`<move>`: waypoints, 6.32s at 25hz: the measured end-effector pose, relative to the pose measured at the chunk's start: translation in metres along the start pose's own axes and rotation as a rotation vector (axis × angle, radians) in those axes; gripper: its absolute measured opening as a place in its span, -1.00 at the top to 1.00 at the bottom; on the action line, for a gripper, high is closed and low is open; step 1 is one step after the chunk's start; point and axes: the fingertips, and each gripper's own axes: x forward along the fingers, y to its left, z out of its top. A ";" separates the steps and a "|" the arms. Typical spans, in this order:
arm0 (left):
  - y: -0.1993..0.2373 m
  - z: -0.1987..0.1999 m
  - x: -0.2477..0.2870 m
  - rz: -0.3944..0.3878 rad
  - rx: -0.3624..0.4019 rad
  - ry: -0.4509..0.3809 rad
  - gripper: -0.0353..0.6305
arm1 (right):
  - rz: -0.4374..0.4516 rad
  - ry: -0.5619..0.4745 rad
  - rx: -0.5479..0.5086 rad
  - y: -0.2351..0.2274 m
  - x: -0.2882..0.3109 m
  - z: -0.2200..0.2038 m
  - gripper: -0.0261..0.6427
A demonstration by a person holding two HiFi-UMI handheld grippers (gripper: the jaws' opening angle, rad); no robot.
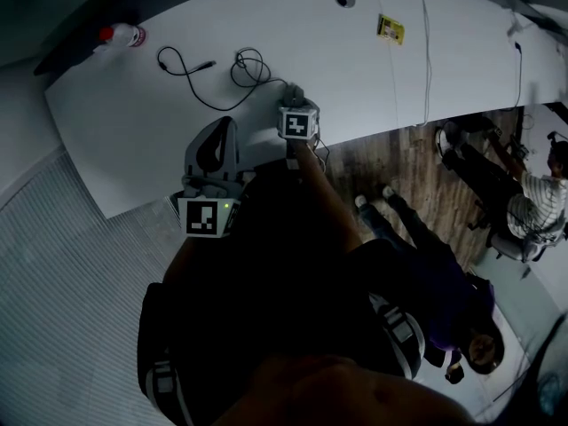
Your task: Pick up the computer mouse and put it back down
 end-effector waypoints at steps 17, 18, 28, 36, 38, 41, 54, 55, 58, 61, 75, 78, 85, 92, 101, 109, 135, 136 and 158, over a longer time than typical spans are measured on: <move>-0.007 0.011 -0.026 -0.013 0.006 -0.051 0.88 | 0.010 -0.041 -0.016 0.007 -0.013 -0.004 0.03; -0.007 0.012 -0.029 -0.013 0.004 -0.056 0.88 | 0.013 -0.050 -0.018 0.008 -0.015 -0.003 0.03; -0.009 0.024 -0.049 -0.022 0.022 -0.085 0.88 | 0.012 -0.127 -0.034 0.011 -0.043 0.006 0.03; -0.007 0.032 -0.062 -0.016 0.027 -0.096 0.88 | 0.014 -0.167 -0.024 0.013 -0.062 0.013 0.03; -0.007 0.037 -0.066 -0.021 0.030 -0.115 0.88 | 0.015 -0.177 -0.022 0.015 -0.066 0.015 0.03; -0.008 0.041 -0.070 -0.022 0.021 -0.115 0.88 | 0.012 -0.187 -0.016 0.017 -0.072 0.016 0.03; -0.005 0.048 -0.088 -0.024 0.046 -0.122 0.88 | -0.001 -0.299 -0.047 0.025 -0.101 0.032 0.03; -0.004 0.048 -0.088 -0.024 0.046 -0.121 0.88 | -0.004 -0.310 -0.051 0.025 -0.104 0.034 0.03; -0.003 0.052 -0.090 -0.024 0.043 -0.135 0.88 | -0.007 -0.330 -0.057 0.025 -0.109 0.036 0.03; -0.001 0.054 -0.093 -0.026 0.039 -0.146 0.88 | -0.009 -0.351 -0.061 0.028 -0.115 0.038 0.03; 0.002 0.066 -0.103 -0.027 0.061 -0.178 0.88 | -0.003 -0.471 -0.064 0.035 -0.161 0.058 0.03; 0.003 0.069 -0.105 -0.027 0.066 -0.187 0.88 | 0.001 -0.517 -0.079 0.039 -0.174 0.067 0.03; 0.003 0.073 -0.108 -0.024 0.069 -0.195 0.88 | 0.011 -0.581 -0.082 0.046 -0.205 0.078 0.03; 0.004 0.069 -0.109 -0.026 0.074 -0.191 0.88 | 0.028 -0.642 -0.082 0.052 -0.233 0.083 0.03; -0.002 0.073 -0.108 -0.038 0.079 -0.198 0.88 | 0.047 -0.709 -0.088 0.058 -0.267 0.088 0.03; -0.003 0.074 -0.112 -0.038 0.086 -0.199 0.88 | 0.066 -0.801 -0.117 0.069 -0.312 0.094 0.03; 0.003 0.070 -0.121 -0.030 0.086 -0.193 0.88 | 0.119 -1.025 -0.128 0.098 -0.414 0.092 0.03; 0.003 0.070 -0.121 -0.031 0.087 -0.195 0.88 | 0.118 -1.030 -0.132 0.099 -0.415 0.092 0.03; 0.000 0.072 -0.115 -0.045 0.084 -0.194 0.88 | 0.103 -1.030 -0.138 0.090 -0.414 0.100 0.03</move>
